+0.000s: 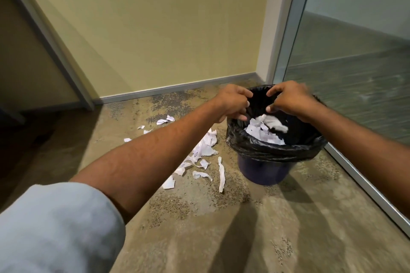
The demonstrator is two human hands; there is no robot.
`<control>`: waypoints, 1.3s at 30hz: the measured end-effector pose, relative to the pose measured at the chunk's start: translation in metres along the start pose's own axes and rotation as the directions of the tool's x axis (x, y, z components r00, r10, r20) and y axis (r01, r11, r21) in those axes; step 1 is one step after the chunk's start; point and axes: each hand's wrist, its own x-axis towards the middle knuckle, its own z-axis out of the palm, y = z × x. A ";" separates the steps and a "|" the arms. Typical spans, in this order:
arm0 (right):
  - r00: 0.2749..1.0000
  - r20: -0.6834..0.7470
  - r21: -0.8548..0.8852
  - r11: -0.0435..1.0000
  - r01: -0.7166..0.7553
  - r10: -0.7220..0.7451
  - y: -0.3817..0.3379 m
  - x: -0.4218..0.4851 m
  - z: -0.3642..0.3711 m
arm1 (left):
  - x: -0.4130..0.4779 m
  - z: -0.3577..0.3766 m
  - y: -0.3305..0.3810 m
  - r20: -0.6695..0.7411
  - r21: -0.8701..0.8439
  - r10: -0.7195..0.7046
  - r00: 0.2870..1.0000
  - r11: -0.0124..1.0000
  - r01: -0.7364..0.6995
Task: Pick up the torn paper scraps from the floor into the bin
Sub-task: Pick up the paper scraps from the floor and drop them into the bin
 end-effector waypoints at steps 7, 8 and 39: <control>0.990 -0.075 -0.031 0.993 0.115 -0.117 -0.039 -0.024 -0.006 | 0.002 -0.035 -0.021 -0.075 -0.192 0.084 0.994 0.977 -0.097; 0.989 -0.049 -0.029 0.990 0.139 -0.141 -0.050 -0.028 -0.005 | 0.002 -0.040 -0.028 -0.096 -0.210 0.069 0.993 0.974 -0.088; 0.789 0.483 -0.320 0.915 -0.244 0.379 -0.022 -0.077 0.311 | -0.010 -0.137 -0.374 -0.222 0.636 -0.313 0.923 0.671 0.381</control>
